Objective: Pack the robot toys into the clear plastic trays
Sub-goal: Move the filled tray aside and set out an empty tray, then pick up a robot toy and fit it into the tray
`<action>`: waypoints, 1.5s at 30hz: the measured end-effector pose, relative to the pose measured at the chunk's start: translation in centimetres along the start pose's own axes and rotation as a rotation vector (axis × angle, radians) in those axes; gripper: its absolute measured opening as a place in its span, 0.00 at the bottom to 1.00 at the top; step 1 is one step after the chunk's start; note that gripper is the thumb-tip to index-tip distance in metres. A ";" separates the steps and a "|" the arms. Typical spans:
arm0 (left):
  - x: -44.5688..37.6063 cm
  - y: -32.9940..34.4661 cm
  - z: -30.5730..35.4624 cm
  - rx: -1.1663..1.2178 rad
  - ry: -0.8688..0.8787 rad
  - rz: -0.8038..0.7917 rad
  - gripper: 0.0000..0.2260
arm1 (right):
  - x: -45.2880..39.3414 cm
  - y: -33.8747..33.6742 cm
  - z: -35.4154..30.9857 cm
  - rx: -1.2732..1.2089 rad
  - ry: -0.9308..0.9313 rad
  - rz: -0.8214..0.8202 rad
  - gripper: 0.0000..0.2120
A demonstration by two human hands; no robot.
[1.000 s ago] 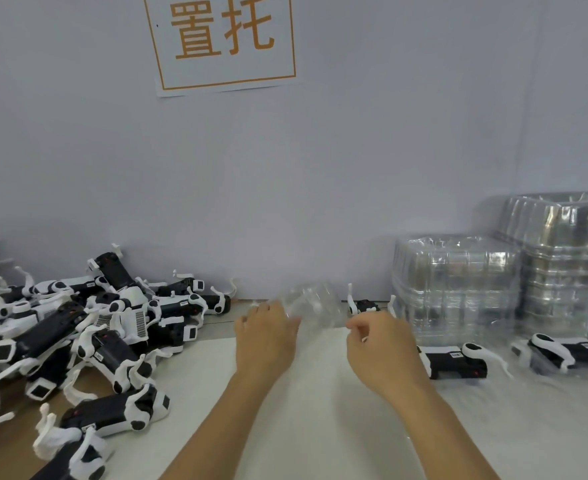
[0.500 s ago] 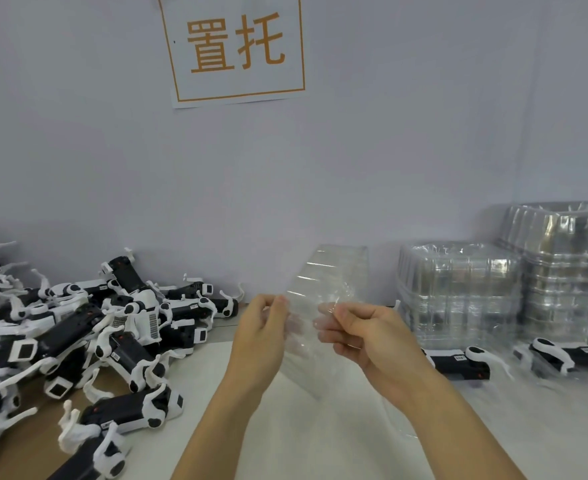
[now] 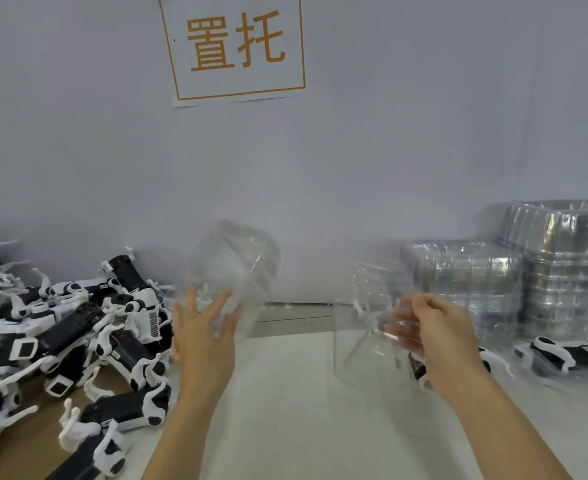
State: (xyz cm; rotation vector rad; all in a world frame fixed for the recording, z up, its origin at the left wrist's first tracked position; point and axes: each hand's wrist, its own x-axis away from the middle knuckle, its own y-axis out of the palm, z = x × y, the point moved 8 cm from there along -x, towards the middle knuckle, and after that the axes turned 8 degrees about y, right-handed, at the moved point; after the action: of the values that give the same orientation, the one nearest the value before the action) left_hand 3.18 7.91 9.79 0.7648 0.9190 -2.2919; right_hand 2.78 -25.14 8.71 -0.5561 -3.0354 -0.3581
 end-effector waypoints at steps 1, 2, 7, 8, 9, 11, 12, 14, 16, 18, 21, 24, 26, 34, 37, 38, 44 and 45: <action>0.1 0.6 -0.7 -0.108 0.003 -0.091 0.21 | 0.0 0.0 -0.1 -0.027 -0.005 -0.009 0.11; 0.2 1.2 -1.1 -0.124 -0.003 -0.154 0.23 | -0.1 0.2 -0.1 -0.066 -0.001 -0.028 0.11; 1.3 -1.4 -1.4 -0.074 -0.094 0.081 0.13 | 0.3 2.8 1.7 -0.458 0.215 -0.260 0.10; 1.4 -2.5 -1.4 -0.214 -0.109 0.144 0.12 | 0.5 3.3 2.2 -0.477 0.264 -0.287 0.10; 1.4 -3.8 -1.5 -0.371 -0.150 0.189 0.12 | 0.6 3.6 3.0 -0.425 0.305 -0.293 0.10; 1.2 -5.3 -3.0 -0.588 -0.299 0.121 0.16 | 1.1 4.4 4.6 -0.154 0.359 -0.287 0.08; 1.3 -5.3 -4.2 -0.642 -0.390 -0.005 0.18 | 1.5 4.8 5.4 0.010 0.374 -0.302 0.07; 2.1 -4.4 -6.5 -0.603 -0.525 -0.284 0.19 | 2.4 5.6 6.8 0.309 0.400 -0.367 0.07; 2.7 -3.5 -7.4 -0.507 -0.531 -0.392 0.16 | 3.6 6.0 7.6 0.594 0.440 -0.443 0.08; 2.4 -3.6 -7.4 -0.501 -0.481 -0.326 0.12 | 4.6 6.1 7.7 0.923 0.447 -0.561 0.13; 1.9 -4.4 -7.6 -0.413 -0.466 -0.150 0.08 | 4.6 6.2 6.8 1.204 0.277 -0.618 0.16; 1.6 -5.0 -7.3 -0.314 -0.449 -0.031 0.09 | 4.0 7.9 4.8 1.088 -0.201 -0.451 0.08; 1.3 -5.7 -6.5 -0.291 -0.395 0.054 0.10 | 4.6 9.3 5.1 1.079 -0.422 -0.375 0.09; -1.5 -9.0 -0.6 0.123 -0.137 0.289 0.11 | 4.7 10.2 6.6 1.286 -0.562 -0.161 0.19; -2.1 -8.9 3.5 0.394 0.012 0.281 0.10 | 5.0 10.0 5.2 0.998 -0.558 -0.173 0.14; -2.1 -8.5 4.8 0.488 0.050 0.258 0.10 | 5.0 9.8 4.7 0.789 -0.488 -0.221 0.12; 0.6 -1.2 12.0 0.872 0.210 -0.299 0.08 | 6.0 11.4 4.7 -0.163 0.292 -0.715 0.23; 1.5 0.3 12.8 0.912 0.218 -0.444 0.07 | 6.0 11.3 4.3 -0.197 0.277 -0.728 0.20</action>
State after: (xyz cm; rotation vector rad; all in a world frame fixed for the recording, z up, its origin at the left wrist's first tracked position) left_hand -1.43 -2.14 16.36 1.2884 0.0474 -3.0873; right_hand 1.20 -11.84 7.48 0.5806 -2.8221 -0.6842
